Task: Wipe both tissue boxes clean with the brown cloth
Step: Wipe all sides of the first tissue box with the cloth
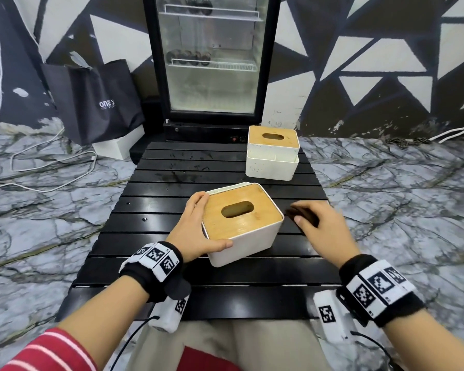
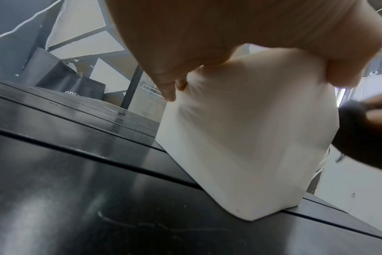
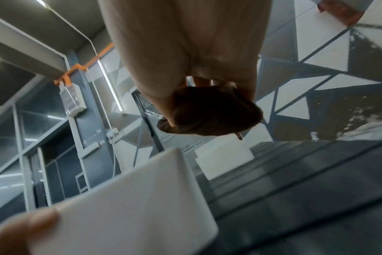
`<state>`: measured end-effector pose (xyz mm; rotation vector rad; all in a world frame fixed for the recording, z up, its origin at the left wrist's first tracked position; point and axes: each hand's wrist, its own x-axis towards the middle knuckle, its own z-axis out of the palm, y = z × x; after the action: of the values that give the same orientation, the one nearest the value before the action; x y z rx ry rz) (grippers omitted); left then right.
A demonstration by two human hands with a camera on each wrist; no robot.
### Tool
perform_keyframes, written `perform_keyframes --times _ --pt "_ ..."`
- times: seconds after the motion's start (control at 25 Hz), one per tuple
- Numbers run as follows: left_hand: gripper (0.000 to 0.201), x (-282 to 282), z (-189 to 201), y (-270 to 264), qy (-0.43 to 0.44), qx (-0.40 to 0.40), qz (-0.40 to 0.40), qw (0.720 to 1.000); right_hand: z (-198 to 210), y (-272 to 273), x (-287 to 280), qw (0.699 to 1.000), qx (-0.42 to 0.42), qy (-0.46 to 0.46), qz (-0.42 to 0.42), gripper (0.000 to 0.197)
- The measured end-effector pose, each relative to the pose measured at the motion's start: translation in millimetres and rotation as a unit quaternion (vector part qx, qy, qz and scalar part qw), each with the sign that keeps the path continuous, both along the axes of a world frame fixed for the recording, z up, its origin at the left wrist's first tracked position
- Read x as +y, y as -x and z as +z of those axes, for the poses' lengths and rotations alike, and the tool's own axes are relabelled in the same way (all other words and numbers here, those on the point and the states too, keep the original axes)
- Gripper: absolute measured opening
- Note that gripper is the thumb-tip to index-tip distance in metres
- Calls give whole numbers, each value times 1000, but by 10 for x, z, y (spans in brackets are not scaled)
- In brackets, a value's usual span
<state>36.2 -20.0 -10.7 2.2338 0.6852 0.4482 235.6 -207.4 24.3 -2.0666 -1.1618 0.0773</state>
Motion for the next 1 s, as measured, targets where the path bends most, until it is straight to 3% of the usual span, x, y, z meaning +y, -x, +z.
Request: perform_keyframes --times 0.32,0.8,1.0 --pt "133 -65 66 -38 -8 20 -2 1000 -598 -197 -183 973 -1 231 26 24" --pt "134 -124 28 -37 2 29 -9 1000 -708 -108 -264 968 24 251 19 30" --pt "141 -106 11 -30 15 43 -10 999 -540 -80 -268 944 28 325 45 44"
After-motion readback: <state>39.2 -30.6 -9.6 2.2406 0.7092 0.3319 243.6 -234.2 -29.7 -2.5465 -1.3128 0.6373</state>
